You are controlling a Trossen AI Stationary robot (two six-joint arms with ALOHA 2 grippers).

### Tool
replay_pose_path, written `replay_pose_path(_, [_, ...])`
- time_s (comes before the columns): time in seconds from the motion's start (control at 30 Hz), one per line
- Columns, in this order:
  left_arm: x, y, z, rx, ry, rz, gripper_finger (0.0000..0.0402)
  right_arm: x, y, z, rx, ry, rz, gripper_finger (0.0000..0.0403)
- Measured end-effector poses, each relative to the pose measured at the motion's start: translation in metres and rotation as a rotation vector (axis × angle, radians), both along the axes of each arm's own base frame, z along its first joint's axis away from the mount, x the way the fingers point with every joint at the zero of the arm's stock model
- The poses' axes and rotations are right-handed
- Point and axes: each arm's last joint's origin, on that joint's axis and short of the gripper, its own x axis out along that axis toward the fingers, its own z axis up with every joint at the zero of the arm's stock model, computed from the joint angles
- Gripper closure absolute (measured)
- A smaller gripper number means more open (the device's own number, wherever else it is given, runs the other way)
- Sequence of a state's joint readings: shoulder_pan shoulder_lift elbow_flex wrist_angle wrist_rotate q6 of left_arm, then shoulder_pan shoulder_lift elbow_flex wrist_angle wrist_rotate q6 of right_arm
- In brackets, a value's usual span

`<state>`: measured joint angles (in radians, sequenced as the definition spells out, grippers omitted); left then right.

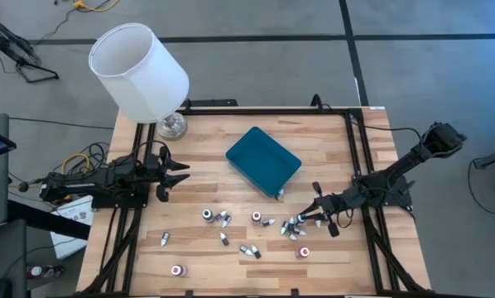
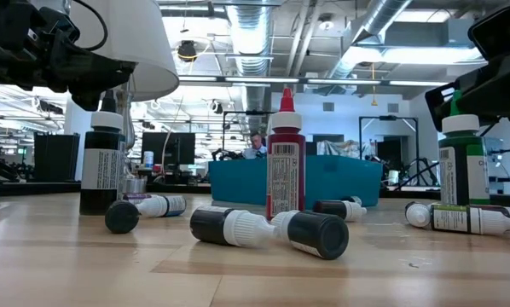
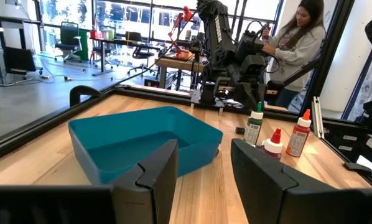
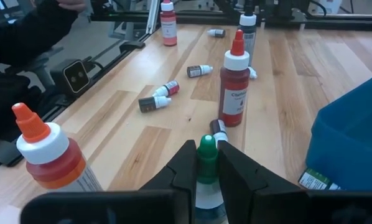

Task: Pick & Place food coloring
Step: Put the large green food coloring bottle into the blue bin

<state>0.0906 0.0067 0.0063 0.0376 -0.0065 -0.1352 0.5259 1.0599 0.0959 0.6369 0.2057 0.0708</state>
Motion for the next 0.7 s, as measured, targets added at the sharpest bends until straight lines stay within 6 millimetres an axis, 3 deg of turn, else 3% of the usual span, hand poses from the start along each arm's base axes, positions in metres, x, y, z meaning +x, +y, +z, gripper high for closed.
replay_pose_path(0.37, [0.0, 0.0, 0.0, 0.0, 0.0, 0.0, 0.0258, 0.002, 0.001, 0.006, -0.02, -0.062, 0.014, 0.0363])
replay_pose_path(0.7, [0.0, 0.0, 0.0, 0.0, 0.0, 0.0, 0.0258, 0.026, 0.003, 0.035, -0.066, -0.062, -0.05, 0.0363])
